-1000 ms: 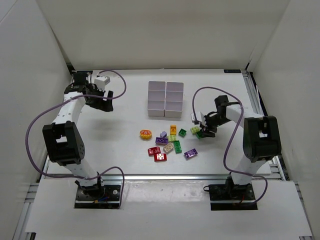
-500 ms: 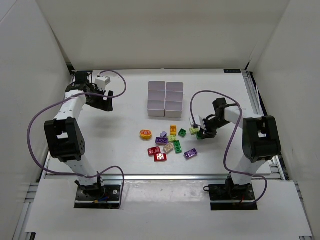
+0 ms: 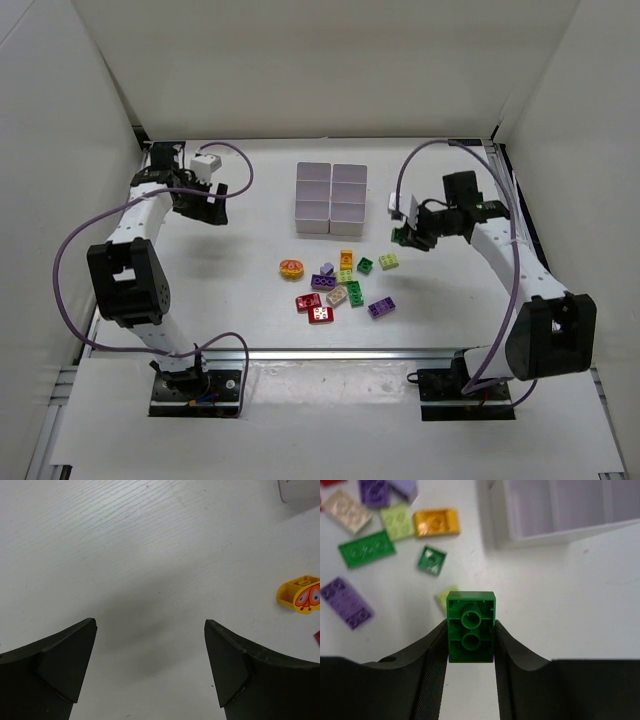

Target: Sort the legos into containers by color

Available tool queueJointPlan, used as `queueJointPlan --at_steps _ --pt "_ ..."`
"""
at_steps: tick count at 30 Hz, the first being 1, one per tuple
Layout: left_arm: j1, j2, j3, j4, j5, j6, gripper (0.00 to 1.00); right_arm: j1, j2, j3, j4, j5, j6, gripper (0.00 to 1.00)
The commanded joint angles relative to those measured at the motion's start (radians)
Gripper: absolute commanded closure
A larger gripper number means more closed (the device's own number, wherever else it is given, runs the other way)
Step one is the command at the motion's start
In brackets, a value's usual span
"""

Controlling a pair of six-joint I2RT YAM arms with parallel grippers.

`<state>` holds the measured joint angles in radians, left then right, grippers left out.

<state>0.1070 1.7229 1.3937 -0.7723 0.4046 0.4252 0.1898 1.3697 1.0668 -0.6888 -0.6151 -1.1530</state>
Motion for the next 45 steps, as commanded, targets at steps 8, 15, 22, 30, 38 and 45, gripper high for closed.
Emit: queueJointPlan --at_steps 8,15,22,30,38,45 --pt "-0.007 -0.031 0.089 0.004 0.036 -0.062 0.00 0.102 0.391 0.611 0.089 0.040 0.380 0.94" --pt "-0.007 -0.020 0.119 0.004 0.002 -0.049 0.00 0.178 0.624 0.870 0.070 0.078 0.371 0.94" --pt "-0.007 -0.008 0.130 0.004 -0.007 -0.054 0.01 0.204 0.741 0.964 0.086 0.121 0.365 0.92" --pt "-0.006 0.013 0.149 0.004 -0.013 -0.049 0.01 0.220 0.802 0.976 0.146 0.198 0.343 0.91" --pt "-0.007 0.040 0.165 0.004 -0.013 -0.049 0.01 0.223 0.830 1.006 0.156 0.235 0.334 0.88" --pt "-0.007 0.063 0.179 0.001 -0.015 -0.049 0.01 0.223 0.824 0.989 0.164 0.253 0.342 0.57"
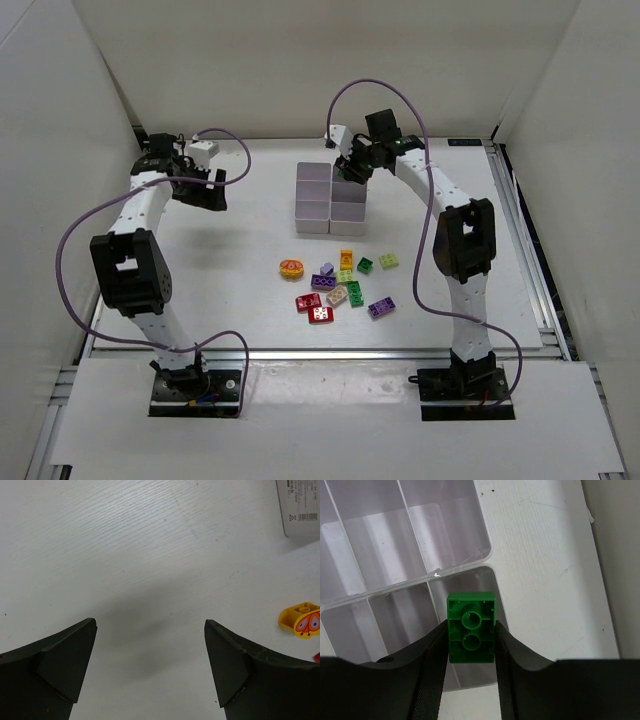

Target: Sort the legos into containers by color

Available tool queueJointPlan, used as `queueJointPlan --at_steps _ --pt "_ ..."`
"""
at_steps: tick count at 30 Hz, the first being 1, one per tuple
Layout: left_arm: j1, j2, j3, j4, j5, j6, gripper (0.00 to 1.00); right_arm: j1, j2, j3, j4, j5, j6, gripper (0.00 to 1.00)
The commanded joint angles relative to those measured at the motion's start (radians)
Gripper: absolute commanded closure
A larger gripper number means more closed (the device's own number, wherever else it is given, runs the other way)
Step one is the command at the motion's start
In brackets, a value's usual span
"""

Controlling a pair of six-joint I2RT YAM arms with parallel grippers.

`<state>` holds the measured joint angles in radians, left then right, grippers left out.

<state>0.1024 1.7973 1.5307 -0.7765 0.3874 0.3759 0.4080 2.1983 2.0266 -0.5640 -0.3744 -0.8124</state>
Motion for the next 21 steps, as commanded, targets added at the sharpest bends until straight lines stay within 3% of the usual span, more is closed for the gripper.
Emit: queueJointPlan --at_steps 1,2,5,8,14,18,21 --pt "-0.001 -0.012 0.043 0.005 0.007 0.000 0.00 0.006 -0.006 0.027 0.042 0.012 0.002 0.50" --pt "-0.003 -0.009 0.045 0.006 0.007 0.000 0.01 0.006 -0.012 0.026 0.038 0.005 0.002 0.41" --pt "-0.003 -0.009 0.042 0.005 0.007 0.006 0.00 0.005 -0.034 0.014 0.029 -0.012 0.001 0.32" --pt "-0.003 -0.015 0.033 0.006 0.010 0.006 0.01 0.006 -0.077 -0.003 0.024 -0.030 0.013 0.30" --pt "-0.003 -0.027 0.022 0.008 0.028 0.008 0.01 0.000 -0.260 -0.098 0.004 -0.121 0.091 0.33" --pt "-0.003 -0.045 0.002 0.006 0.038 0.021 0.00 -0.031 -0.454 -0.238 -0.143 -0.260 0.128 0.47" --pt "-0.001 -0.058 -0.012 0.006 0.028 0.034 0.01 -0.035 -0.575 -0.395 -0.281 -0.320 0.072 0.50"
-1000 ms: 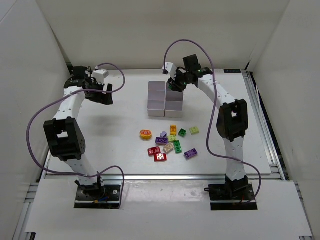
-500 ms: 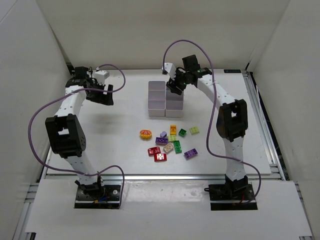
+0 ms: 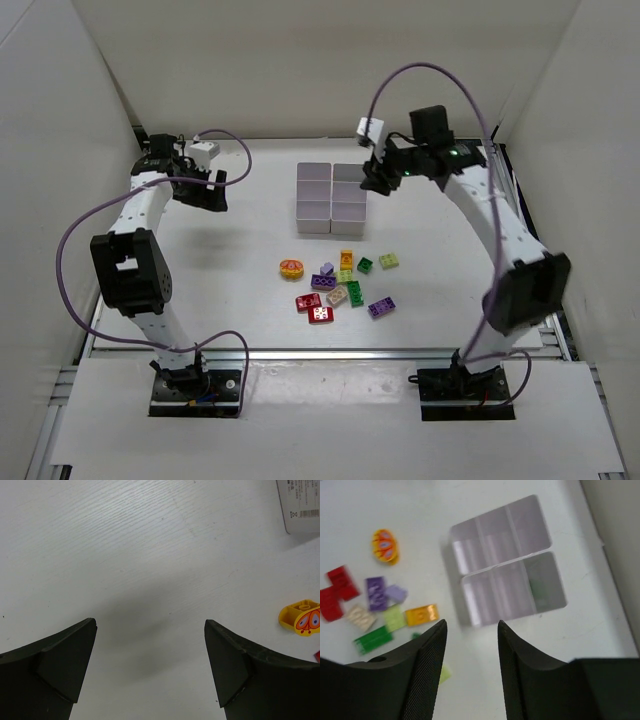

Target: Sort the legos into containers by color

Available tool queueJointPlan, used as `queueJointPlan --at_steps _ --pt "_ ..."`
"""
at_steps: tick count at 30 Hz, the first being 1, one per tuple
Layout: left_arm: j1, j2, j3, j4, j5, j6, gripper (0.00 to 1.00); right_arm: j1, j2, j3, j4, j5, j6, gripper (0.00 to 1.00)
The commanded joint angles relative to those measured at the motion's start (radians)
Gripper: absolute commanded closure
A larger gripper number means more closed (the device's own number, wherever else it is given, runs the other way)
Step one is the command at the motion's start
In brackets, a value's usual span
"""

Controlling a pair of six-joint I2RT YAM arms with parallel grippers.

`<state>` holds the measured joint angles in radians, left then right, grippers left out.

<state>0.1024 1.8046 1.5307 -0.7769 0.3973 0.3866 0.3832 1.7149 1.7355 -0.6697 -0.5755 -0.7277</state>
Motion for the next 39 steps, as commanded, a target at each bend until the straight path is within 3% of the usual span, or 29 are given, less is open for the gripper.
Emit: queueJointPlan --at_steps 1,3,5,13,24,39 --pt "-0.003 -0.067 -0.017 0.008 0.018 0.023 0.01 -0.006 -0.130 -0.155 -0.233 -0.098 -0.024 0.51" --pt "-0.003 -0.068 -0.020 0.008 0.015 0.011 0.01 -0.001 -0.162 -0.318 -0.246 -0.081 -0.012 0.51" --pt "-0.001 -0.067 -0.020 0.008 0.011 -0.015 0.00 0.014 -0.214 -0.478 -0.130 0.004 0.092 0.44" --pt "-0.003 -0.094 -0.040 0.008 0.003 -0.054 0.01 0.163 -0.207 -0.700 0.149 0.219 0.203 0.33" --pt "-0.003 -0.097 -0.053 0.010 -0.018 -0.029 0.01 0.168 -0.069 -0.639 0.274 0.378 0.195 0.29" --pt "-0.003 -0.074 -0.053 0.008 -0.049 0.001 0.01 0.178 0.018 -0.599 0.246 0.330 0.162 0.29"
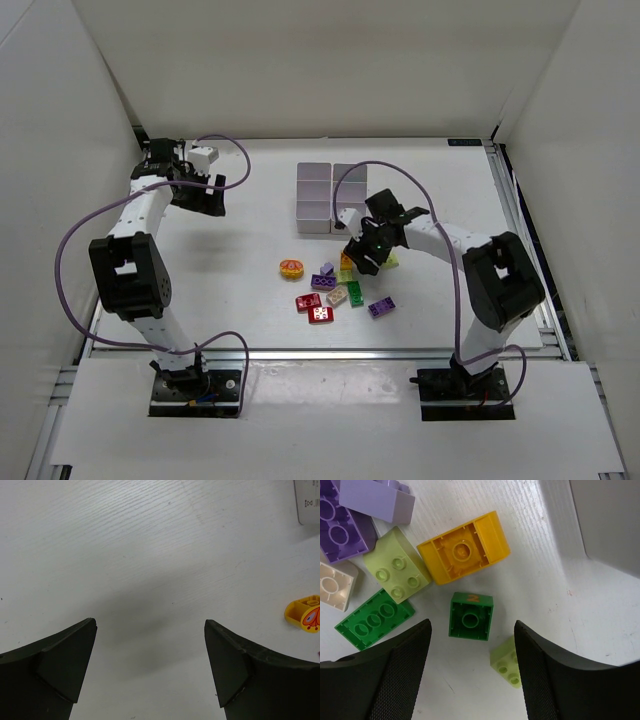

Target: Sort the legos into containers by color

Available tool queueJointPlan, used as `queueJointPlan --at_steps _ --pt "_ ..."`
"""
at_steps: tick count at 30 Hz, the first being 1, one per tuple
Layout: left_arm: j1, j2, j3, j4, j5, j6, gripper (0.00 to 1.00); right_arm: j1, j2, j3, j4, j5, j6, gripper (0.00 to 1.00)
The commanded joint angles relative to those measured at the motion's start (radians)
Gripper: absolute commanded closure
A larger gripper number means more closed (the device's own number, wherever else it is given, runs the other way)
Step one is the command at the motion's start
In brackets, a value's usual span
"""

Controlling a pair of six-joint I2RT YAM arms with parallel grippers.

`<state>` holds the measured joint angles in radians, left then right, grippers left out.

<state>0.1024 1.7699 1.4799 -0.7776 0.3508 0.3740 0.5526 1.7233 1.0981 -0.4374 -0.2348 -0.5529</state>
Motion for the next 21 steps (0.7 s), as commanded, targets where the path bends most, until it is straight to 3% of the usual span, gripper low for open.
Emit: queueJointPlan --at_steps 1,7,10,14,21 --pt "-0.003 -0.040 -0.001 0.009 -0.003 0.013 0.00 0.009 0.018 0.037 0.016 -0.009 -0.019 0.30" --pt "-0.003 -0.024 0.003 0.011 -0.006 0.014 0.01 0.013 0.042 0.039 0.019 -0.006 -0.036 0.39" --pt "-0.003 -0.020 0.006 0.015 -0.007 0.014 0.01 0.018 0.045 0.031 0.023 0.002 -0.047 0.56" --pt "-0.003 -0.013 0.005 0.017 -0.009 0.014 0.01 0.015 0.038 0.026 0.014 -0.008 -0.054 0.87" --pt "-0.003 -0.020 -0.001 0.018 0.007 0.014 0.01 0.004 -0.076 0.057 -0.058 -0.047 -0.027 0.95"
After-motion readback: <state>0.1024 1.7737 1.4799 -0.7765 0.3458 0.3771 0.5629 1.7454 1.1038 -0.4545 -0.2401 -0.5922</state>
